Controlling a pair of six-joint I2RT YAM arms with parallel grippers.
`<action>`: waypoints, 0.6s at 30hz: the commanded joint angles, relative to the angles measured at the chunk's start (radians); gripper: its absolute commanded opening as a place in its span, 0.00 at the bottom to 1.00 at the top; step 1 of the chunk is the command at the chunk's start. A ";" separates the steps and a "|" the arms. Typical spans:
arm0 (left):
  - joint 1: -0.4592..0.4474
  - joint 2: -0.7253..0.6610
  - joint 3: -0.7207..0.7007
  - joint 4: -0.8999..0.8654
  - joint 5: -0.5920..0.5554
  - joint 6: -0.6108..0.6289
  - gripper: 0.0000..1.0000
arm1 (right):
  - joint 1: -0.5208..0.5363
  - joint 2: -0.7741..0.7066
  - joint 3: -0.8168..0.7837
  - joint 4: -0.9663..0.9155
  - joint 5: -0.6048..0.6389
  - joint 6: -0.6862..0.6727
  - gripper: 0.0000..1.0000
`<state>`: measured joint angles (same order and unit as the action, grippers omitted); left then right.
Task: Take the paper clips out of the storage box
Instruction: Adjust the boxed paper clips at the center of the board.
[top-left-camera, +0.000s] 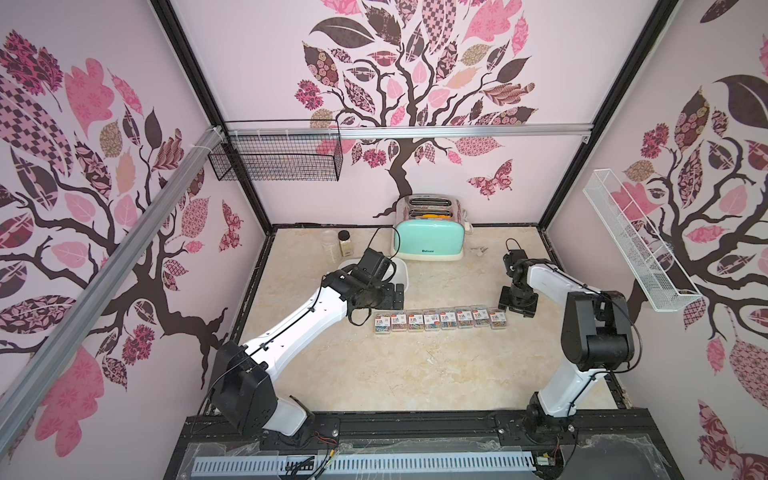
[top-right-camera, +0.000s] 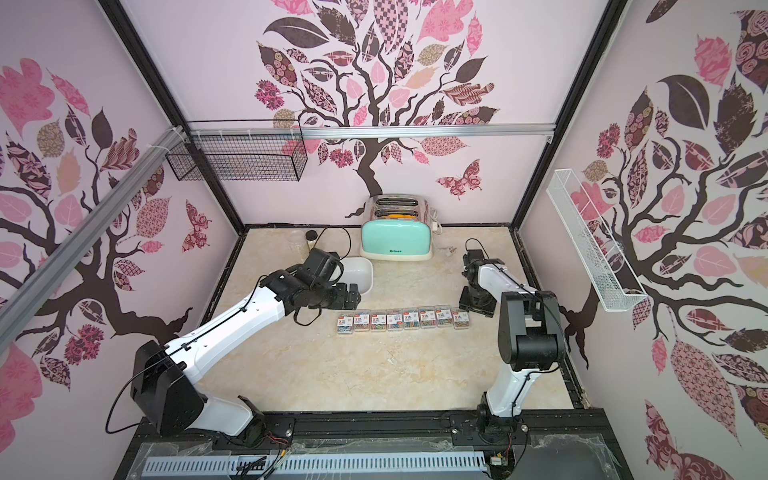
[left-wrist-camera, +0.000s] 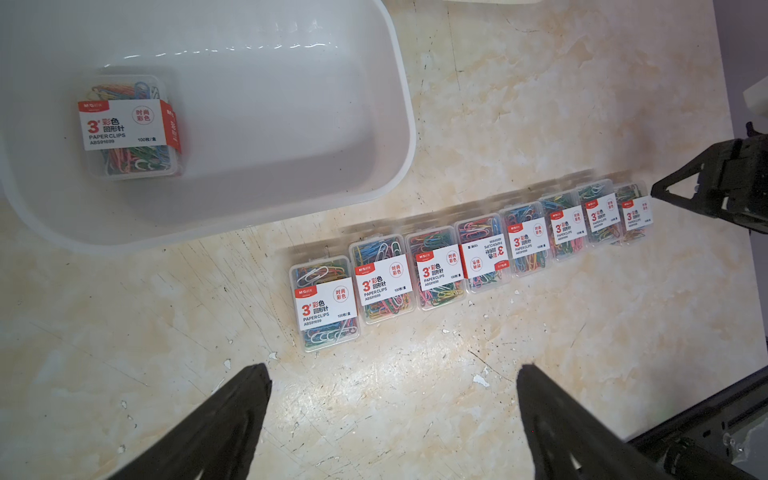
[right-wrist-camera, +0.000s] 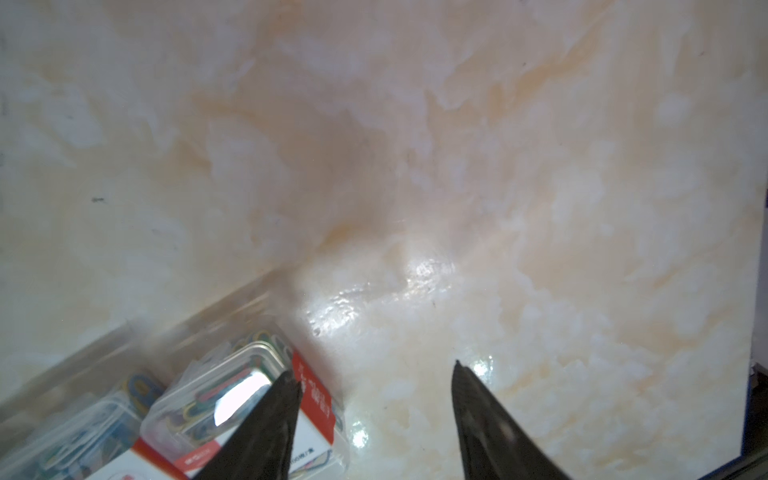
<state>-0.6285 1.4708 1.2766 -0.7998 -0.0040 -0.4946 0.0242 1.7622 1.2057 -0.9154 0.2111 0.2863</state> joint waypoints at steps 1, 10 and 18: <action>0.011 0.002 0.036 -0.019 -0.024 0.020 0.98 | 0.008 -0.068 0.053 -0.018 0.030 -0.006 0.66; 0.097 0.007 0.040 -0.033 0.002 0.036 0.98 | 0.046 -0.157 0.097 -0.025 -0.052 -0.032 0.79; 0.137 0.116 0.136 -0.109 -0.068 0.096 0.98 | 0.173 -0.203 0.167 -0.063 -0.109 -0.053 0.99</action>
<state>-0.4946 1.5570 1.3808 -0.8730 -0.0414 -0.4408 0.1677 1.6051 1.3350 -0.9543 0.1303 0.2440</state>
